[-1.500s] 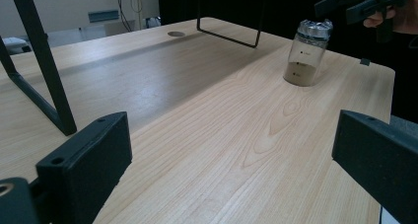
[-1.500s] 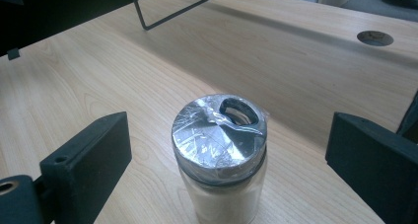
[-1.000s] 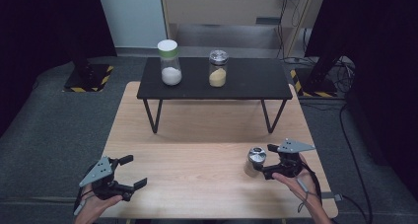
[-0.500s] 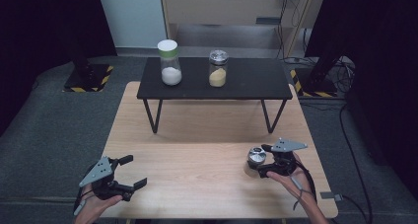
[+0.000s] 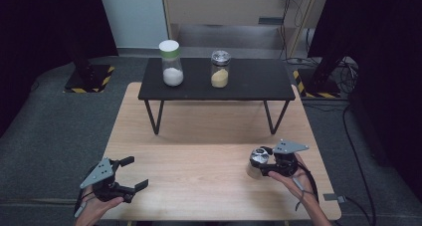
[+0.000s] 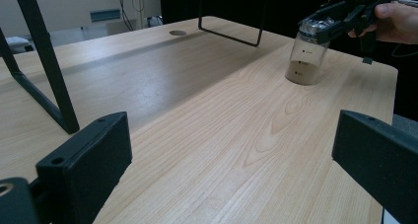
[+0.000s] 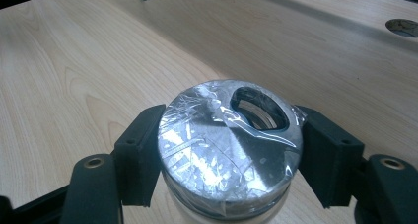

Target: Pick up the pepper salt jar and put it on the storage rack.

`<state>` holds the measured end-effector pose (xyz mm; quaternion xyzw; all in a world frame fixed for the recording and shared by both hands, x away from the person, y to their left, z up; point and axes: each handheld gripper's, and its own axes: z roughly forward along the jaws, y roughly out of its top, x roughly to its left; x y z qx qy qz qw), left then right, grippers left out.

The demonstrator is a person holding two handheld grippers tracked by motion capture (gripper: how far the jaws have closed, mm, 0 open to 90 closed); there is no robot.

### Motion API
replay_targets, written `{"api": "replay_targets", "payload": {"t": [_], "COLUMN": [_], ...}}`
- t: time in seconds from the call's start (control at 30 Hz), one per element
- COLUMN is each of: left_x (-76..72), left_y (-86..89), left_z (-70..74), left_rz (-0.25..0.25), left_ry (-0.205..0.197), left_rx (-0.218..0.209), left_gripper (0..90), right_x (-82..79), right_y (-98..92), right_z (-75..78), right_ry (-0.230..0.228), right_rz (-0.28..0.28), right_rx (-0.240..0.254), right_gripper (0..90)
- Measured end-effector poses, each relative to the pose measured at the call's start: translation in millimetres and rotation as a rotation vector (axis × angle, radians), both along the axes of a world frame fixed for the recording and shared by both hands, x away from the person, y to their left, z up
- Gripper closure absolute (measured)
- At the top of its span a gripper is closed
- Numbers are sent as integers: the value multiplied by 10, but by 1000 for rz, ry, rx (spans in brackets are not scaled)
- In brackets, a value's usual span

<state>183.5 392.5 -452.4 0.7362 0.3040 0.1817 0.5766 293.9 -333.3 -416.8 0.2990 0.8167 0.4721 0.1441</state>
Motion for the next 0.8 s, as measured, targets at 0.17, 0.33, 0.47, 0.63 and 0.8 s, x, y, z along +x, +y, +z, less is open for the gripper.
{"api": "replay_targets", "payload": {"t": [0.17, 0.33, 0.47, 0.63, 0.8], "left_x": [1, 0, 1, 2, 3], "left_y": [-1, 2, 2, 2, 4], "left_z": [0, -2, -3, -4, -7], "left_rz": [-1, 0, 0, -1, 0], "left_ry": [0, -1, 0, 0, 0], "left_rx": [1, -2, -2, -3, -5], "left_gripper": [4, 4, 4, 4, 4], "right_x": [-8, 5, 21, 34, 51], "right_y": [19, 47, 51, 72, 78], "right_z": [25, 68, 95, 136, 186], "right_ry": [-10, -9, -3, 0, 3], "right_rz": [1, 3, 6, 20, 30], "right_rx": [-14, -30, -38, -59, -72], "right_gripper": [341, 349, 350, 351, 351]}}
